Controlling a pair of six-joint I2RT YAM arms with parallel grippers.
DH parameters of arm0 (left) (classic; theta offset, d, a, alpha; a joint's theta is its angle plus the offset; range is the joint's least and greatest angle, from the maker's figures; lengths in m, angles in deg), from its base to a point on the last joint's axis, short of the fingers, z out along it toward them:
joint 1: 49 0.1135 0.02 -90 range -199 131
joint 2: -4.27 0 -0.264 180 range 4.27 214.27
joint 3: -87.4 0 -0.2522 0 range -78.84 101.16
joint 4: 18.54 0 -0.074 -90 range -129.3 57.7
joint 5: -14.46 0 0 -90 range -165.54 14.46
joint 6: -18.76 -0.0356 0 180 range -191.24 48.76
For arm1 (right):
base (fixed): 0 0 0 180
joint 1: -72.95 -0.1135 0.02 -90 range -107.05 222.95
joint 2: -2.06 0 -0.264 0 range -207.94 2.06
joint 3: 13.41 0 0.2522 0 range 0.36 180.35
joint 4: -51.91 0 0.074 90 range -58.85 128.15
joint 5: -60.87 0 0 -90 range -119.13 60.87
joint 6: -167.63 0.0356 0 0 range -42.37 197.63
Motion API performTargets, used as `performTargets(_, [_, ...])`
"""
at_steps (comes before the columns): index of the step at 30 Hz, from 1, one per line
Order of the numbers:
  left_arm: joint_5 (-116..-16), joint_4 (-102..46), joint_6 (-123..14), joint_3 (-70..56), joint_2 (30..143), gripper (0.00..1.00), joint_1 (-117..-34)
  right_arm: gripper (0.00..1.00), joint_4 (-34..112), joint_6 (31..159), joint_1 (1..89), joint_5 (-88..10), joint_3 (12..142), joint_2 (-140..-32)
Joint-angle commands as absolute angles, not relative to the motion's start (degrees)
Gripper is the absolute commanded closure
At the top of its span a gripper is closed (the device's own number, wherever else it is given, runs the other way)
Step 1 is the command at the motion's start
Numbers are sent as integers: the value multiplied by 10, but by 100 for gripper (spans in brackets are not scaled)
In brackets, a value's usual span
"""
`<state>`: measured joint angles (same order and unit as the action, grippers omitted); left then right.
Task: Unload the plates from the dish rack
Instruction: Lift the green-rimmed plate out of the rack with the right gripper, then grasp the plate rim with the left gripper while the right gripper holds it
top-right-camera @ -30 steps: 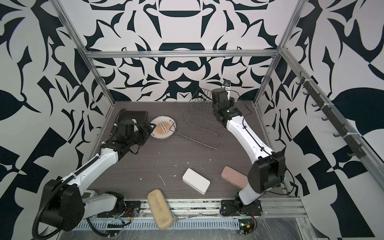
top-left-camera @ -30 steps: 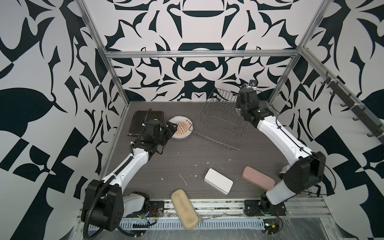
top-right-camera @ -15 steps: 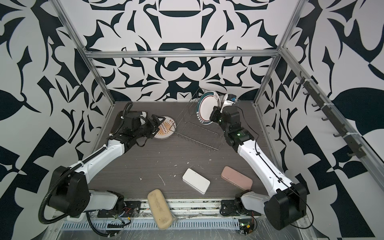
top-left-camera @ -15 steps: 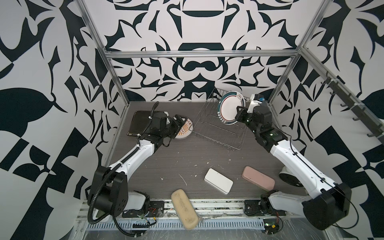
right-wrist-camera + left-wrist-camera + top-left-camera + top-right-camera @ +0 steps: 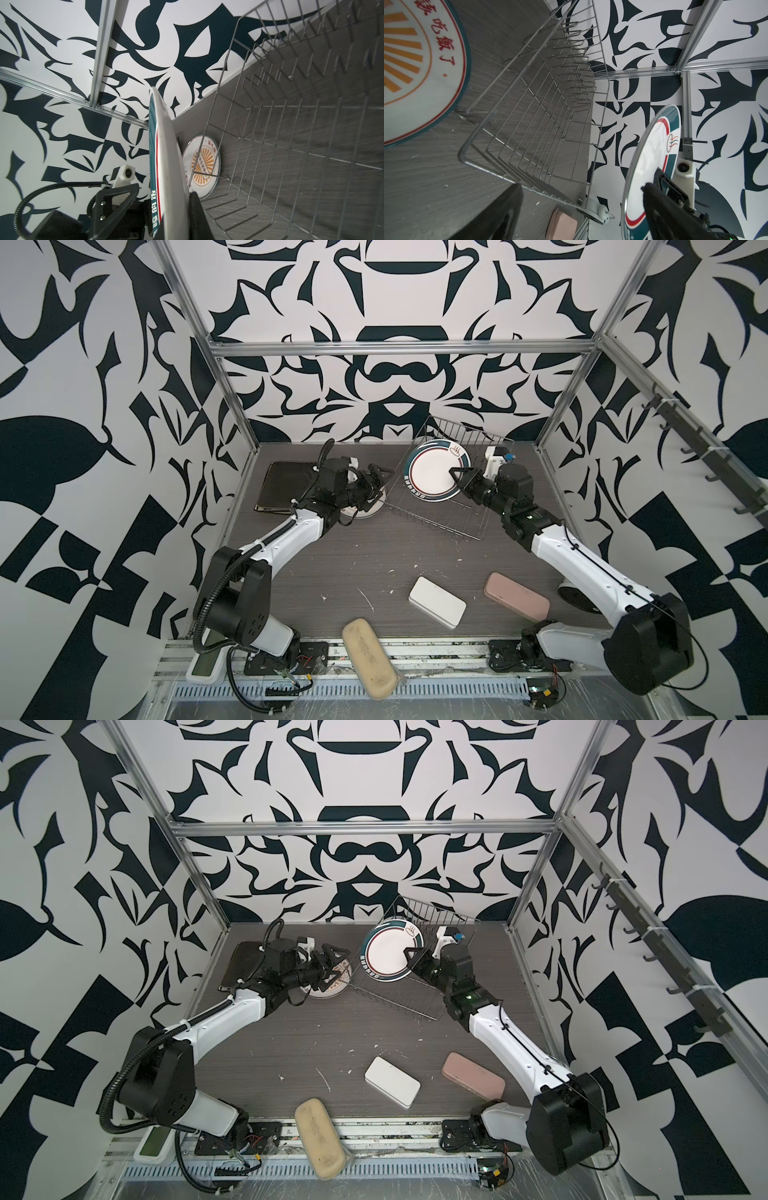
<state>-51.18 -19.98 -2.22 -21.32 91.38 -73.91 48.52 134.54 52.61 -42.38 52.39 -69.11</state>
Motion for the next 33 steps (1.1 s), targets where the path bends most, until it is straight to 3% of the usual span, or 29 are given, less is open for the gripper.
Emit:
performTargets(1, [-491,-164,-10,-193,922,6,-744,100,577,1404,525,-454,508,-673])
performTargets(18, [-471,-137,5,-166,961,12,-769,100,598,1443,525,-467,472,-685])
performTargets(21, [-472,-130,9,-166,966,20,-770,100,603,1453,525,-478,468,-692])
performTargets(27, [-486,-105,18,-178,971,47,-771,100,625,1472,525,-492,455,-700])
performTargets(33, [-482,-99,22,-181,975,56,-771,100,631,1482,525,-526,468,-721])
